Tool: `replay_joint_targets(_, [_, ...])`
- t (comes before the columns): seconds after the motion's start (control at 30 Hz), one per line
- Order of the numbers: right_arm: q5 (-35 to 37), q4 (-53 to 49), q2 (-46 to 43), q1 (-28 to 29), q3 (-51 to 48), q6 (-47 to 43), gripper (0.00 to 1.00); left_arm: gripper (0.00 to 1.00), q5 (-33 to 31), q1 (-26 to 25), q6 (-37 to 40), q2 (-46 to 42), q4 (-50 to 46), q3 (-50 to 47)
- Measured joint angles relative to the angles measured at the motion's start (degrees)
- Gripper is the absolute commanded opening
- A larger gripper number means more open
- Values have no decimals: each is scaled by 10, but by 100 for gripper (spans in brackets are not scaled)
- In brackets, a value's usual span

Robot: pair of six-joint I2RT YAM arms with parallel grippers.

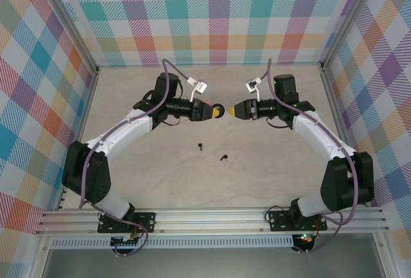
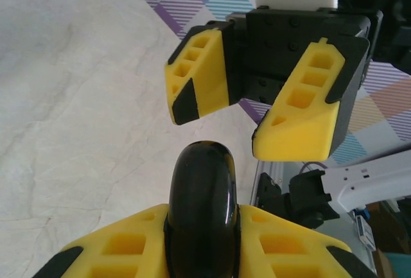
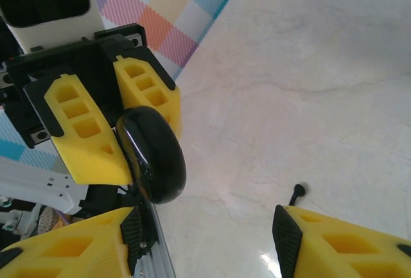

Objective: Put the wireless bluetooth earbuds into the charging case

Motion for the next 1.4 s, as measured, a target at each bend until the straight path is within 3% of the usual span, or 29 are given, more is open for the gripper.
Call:
replay_joint_targets(0.27, [-38, -13, 0, 16, 36, -25, 59, 25, 26, 0, 21, -3, -25, 16])
replay_joint_targets(0.8, [-47, -69, 30, 53, 80, -64, 54, 24, 40, -8, 51, -3, -61, 29])
replay_joint_targets(1.13, [-58, -94, 43, 60, 94, -85, 32, 24, 44, -10, 57, -3, -75, 34])
replay_joint_targets(1.4, [-60, -103, 45, 59, 99, -90, 27, 27, 50, -10, 59, -7, -80, 34])
